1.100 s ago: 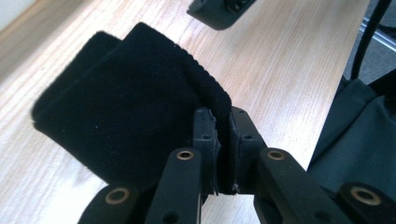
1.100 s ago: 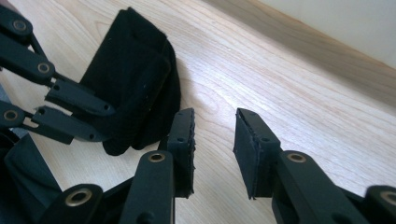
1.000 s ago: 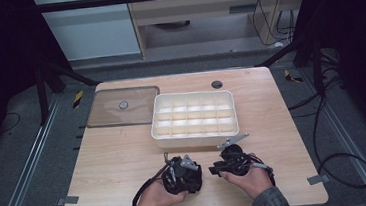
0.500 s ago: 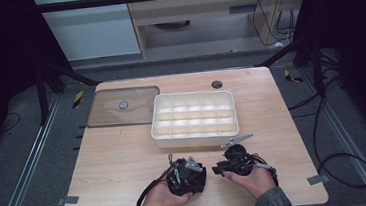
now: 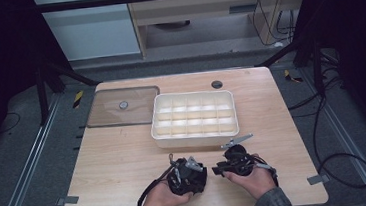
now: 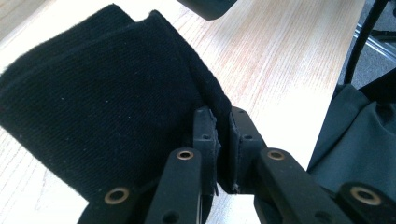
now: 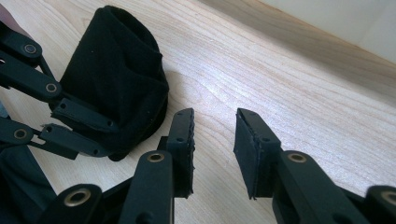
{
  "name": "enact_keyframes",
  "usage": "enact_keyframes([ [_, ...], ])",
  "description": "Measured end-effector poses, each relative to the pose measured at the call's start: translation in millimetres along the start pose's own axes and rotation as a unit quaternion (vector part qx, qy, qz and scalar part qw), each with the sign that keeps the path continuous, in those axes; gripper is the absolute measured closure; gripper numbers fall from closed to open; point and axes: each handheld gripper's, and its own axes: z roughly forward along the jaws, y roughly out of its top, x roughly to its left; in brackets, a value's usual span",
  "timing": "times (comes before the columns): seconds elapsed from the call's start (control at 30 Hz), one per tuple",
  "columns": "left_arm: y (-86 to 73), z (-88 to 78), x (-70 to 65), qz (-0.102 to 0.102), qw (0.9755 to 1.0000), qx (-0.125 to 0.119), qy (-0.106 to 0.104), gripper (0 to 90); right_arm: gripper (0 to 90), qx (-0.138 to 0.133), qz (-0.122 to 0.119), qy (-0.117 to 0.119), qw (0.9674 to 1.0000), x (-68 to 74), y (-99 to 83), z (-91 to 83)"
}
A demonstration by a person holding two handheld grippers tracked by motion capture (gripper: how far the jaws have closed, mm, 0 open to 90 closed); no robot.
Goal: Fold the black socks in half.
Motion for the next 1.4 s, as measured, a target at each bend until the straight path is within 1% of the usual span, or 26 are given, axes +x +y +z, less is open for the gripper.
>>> enact_keyframes([
  [0.1, -0.1, 0.6, 0.1, 0.0, 1.0, 0.0, -0.001, 82.3, 68.1, 0.001, -0.001, -0.003, 1.0, -0.1, -0.1, -0.6],
  [0.17, 0.3, 1.5, -0.5, 0.005, 1.0, 0.002, -0.001, 82.3, 68.1, 0.001, -0.002, -0.003, 1.0, -0.7, -0.4, -0.5],
  [0.23, 0.3, 2.1, -1.3, 0.004, 1.0, 0.003, 0.0, 82.2, 68.0, 0.002, 0.001, -0.003, 1.0, -0.8, -0.5, -0.7],
  [0.47, -0.8, 2.6, -1.3, 0.0, 1.0, -0.002, 0.0, 82.2, 67.2, -0.001, -0.002, -0.003, 1.0, -1.0, -0.4, -1.7],
  [0.5, -1.1, 3.2, -1.6, -0.004, 1.0, -0.007, -0.002, 82.2, 67.0, -0.001, -0.001, -0.004, 1.0, -1.0, -0.5, -1.5],
  [0.77, -2.1, -0.3, -1.7, -0.004, 0.9999, -0.01, 0.002, 81.2, 65.8, -0.001, 0.003, -0.003, 1.0, -1.7, -0.8, -3.0],
  [0.8, -2.2, -1.7, -1.0, -0.003, 0.9999, -0.011, 0.003, 80.7, 65.2, -0.002, 0.003, -0.003, 1.0, -2.0, -0.7, -3.3],
  [0.87, -2.9, -6.2, 0.8, -0.007, 0.9998, -0.015, 0.008, 79.4, 64.8, -0.003, 0.002, -0.002, 1.0, -2.6, -0.4, -4.8],
  [0.93, -3.6, -10.3, 2.7, -0.011, 0.9996, -0.019, 0.016, 78.1, 64.3, -0.003, 0.005, -0.004, 1.0, -2.6, 0.2, -6.4],
  [1.0, -3.6, -14.6, 5.1, -0.011, 0.9995, -0.019, 0.022, 76.7, 64.0, -0.004, 0.006, -0.004, 1.0, -2.4, 1.0, -7.5],
  [1.07, -3.6, -16.3, 5.7, -0.014, 0.9993, -0.023, 0.025, 75.3, 63.5, -0.005, 0.007, -0.004, 1.0, -1.7, 1.8, -7.9],
  [1.17, -2.6, -19.3, 5.9, -0.012, 0.9992, -0.023, 0.03, 72.6, 62.4, -0.007, 0.005, -0.005, 1.0, -1.3, 3.0, -7.9],
  [1.27, -1.5, -21.5, 5.8, -0.014, 0.9989, -0.028, 0.035, 67.7, 61.0, -0.007, 0.004, -0.004, 1.0, -0.9, 4.2, -8.5],
  [1.3, -0.6, -22.4, 5.9, -0.017, 0.9987, -0.032, 0.036, 65.5, 60.5, -0.007, 0.004, -0.004, 1.0, -0.9, 4.4, -8.7],
  [1.4, 2.6, -24.3, 5.8, -0.018, 0.9983, -0.037, 0.04, 62.0, 59.3, -0.008, 0.008, -0.009, 0.9999, -1.6, 5.3, -9.4],
])
